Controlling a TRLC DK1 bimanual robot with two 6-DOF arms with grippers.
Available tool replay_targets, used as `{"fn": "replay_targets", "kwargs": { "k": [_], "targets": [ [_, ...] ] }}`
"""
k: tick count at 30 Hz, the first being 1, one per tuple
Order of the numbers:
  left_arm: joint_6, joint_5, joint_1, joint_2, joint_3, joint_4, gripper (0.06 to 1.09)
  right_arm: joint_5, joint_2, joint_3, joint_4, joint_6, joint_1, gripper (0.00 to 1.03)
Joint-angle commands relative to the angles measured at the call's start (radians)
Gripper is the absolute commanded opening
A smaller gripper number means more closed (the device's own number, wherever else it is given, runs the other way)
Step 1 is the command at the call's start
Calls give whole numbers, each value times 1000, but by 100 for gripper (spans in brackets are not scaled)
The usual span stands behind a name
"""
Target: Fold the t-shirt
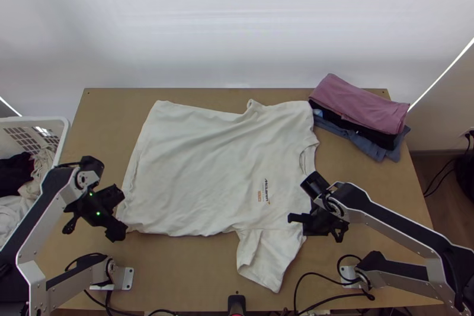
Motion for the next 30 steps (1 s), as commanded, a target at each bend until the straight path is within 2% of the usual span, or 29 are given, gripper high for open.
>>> {"fn": "replay_targets", "kwargs": {
  "k": [1, 4, 7, 10, 11, 14, 15, 19, 22, 27, 30],
  "targets": [
    [7, -20, -6, 9, -52, 48, 98, 20, -21, -31, 27, -8, 7, 3],
    [0, -20, -6, 22, -61, 77, 96, 22, -32, -36, 39, -15, 9, 3],
    [-2, -20, -2, 18, -75, 132, 78, 32, -36, -37, 44, -20, 13, 3],
    [4, -18, -3, 28, -98, 160, 76, 42, -44, -37, 47, -26, 18, 3],
    [7, -10, -5, 25, -107, 172, 68, 42, -47, -37, 47, -28, 19, 3],
    [15, 46, -5, 2, -124, 226, 20, 48, -53, -37, 48, -34, 18, 3],
    [29, 60, -5, 0, -127, 232, 9, 49, -58, -39, 48, -34, 18, 3],
    [29, 76, 12, 0, -101, 235, 10, 51, -96, -37, 48, -54, 13, 3],
    [4, 138, 64, -6, 8, 214, 10, 51, -148, -27, 59, -74, -22, 3],
    [-63, 226, 141, -1, 189, 186, 10, 52, -260, 26, 121, -150, -137, 3],
    [-125, 270, 163, 2, 265, 191, 10, 61, -291, 93, 136, -167, -201, 3]
  ]
}}
